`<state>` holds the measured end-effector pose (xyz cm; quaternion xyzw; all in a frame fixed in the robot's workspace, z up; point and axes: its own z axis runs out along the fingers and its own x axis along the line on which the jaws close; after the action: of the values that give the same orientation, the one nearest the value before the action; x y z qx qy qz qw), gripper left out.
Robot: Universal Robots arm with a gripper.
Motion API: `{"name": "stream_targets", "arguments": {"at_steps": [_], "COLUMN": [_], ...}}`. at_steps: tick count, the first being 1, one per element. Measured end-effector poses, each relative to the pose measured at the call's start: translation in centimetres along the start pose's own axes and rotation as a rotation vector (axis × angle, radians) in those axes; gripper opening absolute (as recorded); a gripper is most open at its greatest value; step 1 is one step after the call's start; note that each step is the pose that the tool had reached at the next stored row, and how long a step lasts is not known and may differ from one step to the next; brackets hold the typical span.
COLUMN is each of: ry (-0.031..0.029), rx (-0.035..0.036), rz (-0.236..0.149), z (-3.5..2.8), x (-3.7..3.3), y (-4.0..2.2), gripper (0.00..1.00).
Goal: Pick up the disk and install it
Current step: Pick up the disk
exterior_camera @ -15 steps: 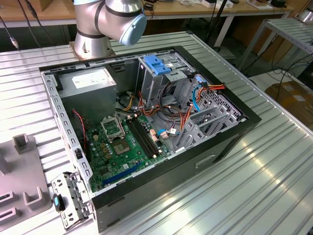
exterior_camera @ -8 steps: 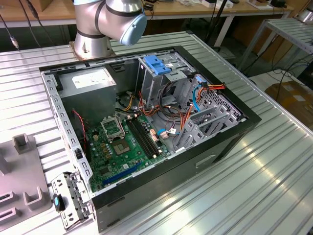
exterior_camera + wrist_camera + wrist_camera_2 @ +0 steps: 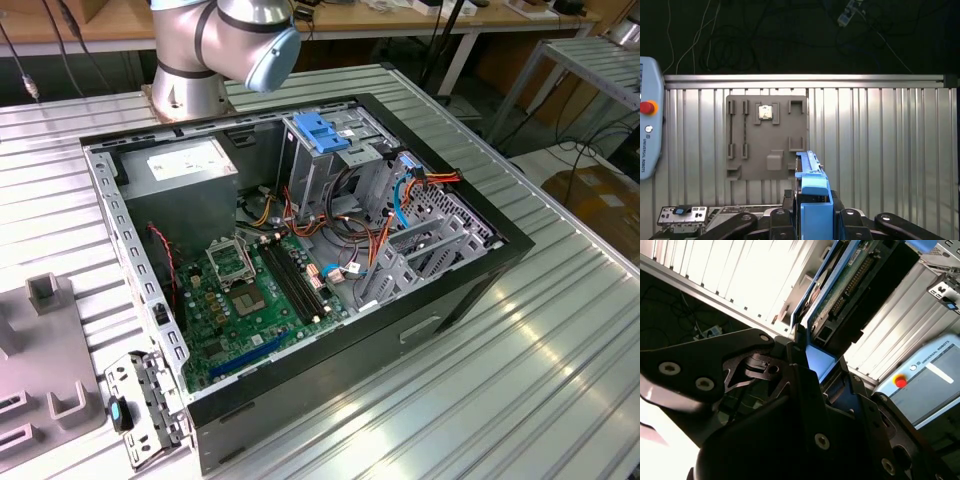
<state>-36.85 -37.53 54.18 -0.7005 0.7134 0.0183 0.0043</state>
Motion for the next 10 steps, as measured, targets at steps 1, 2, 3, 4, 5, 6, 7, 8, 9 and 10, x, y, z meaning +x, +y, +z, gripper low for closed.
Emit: {"name": "stream_targets", "arguments": {"at_steps": [1, 2, 3, 4, 5, 6, 7, 8, 9, 10], "ry": [0.0, 0.0001, 0.0, 0.0, 0.0001, 0.0, 0.0, 0.0, 0.0, 0.0], "rx": [0.0001, -0.0001, 0.0, 0.0, 0.0, 0.0, 0.0, 0.0, 0.0001, 0.0], "rz": [0.0, 0.0, 0.0, 0.0, 0.0, 0.0, 0.0, 0.0, 0.0, 0.0], "z": [0.0, -0.01, -0.01, -0.01, -0.02, -0.02, -0.02, -0.02, -0.02, -0.03], "x": [0.0, 0.0, 0.0, 0.0, 0.0, 0.0, -0.01, -0.01, -0.01, -0.01], "y": [-0.12, -0.26, -0.38, -0.55, -0.66, -0.82, -0.96, -1.08, -1.21, -1.34], "gripper": [0.37, 0.37, 0.37, 0.37, 0.37, 0.37, 0.37, 0.37, 0.37, 0.37]}}
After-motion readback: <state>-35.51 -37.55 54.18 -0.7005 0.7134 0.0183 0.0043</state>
